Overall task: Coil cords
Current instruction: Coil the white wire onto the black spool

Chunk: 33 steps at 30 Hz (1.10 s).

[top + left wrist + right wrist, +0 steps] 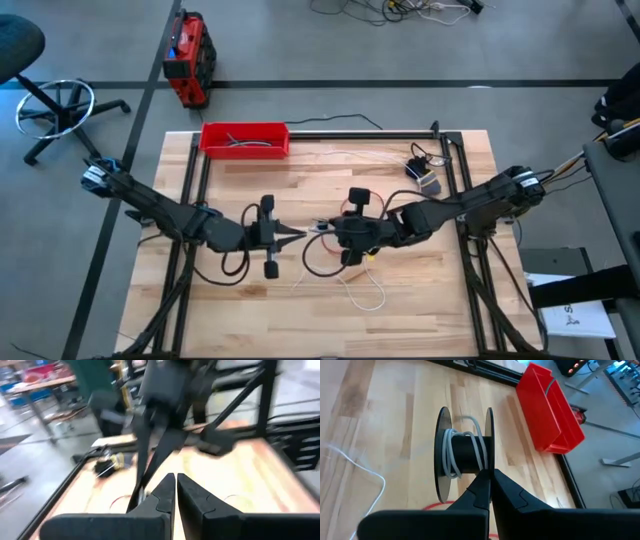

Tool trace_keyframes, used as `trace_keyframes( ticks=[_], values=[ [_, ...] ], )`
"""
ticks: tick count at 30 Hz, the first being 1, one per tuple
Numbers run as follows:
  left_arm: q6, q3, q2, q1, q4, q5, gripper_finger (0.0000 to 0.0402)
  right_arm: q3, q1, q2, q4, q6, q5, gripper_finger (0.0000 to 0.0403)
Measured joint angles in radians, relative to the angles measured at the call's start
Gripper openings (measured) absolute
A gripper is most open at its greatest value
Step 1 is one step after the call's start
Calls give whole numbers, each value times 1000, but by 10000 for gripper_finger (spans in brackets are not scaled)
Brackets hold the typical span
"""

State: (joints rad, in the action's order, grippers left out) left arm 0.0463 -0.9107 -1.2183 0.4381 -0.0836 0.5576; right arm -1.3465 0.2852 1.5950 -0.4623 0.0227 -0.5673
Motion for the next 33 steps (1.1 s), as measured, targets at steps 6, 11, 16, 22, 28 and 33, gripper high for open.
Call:
trace_keyframes(
  ticks=[6,11,16,22,28,33],
  values=[
    [-21,20,-34,0,-4,45,27,-36,0,-4,-26,-20,52,0],
    [-30,42,-47,-2,-3,89,50,-37,3,-4,-32,-24,81,0],
    [-44,65,-46,-5,-4,120,70,-38,5,-4,-28,-11,125,0],
    [-46,67,-48,-20,-21,103,87,-39,5,-4,-25,-8,159,0],
    [-2,68,-86,-25,-75,34,91,-39,5,-4,-22,-3,182,0],
    [-1,68,-125,-43,-100,34,75,-40,5,-4,-19,-1,209,0]
  ],
)
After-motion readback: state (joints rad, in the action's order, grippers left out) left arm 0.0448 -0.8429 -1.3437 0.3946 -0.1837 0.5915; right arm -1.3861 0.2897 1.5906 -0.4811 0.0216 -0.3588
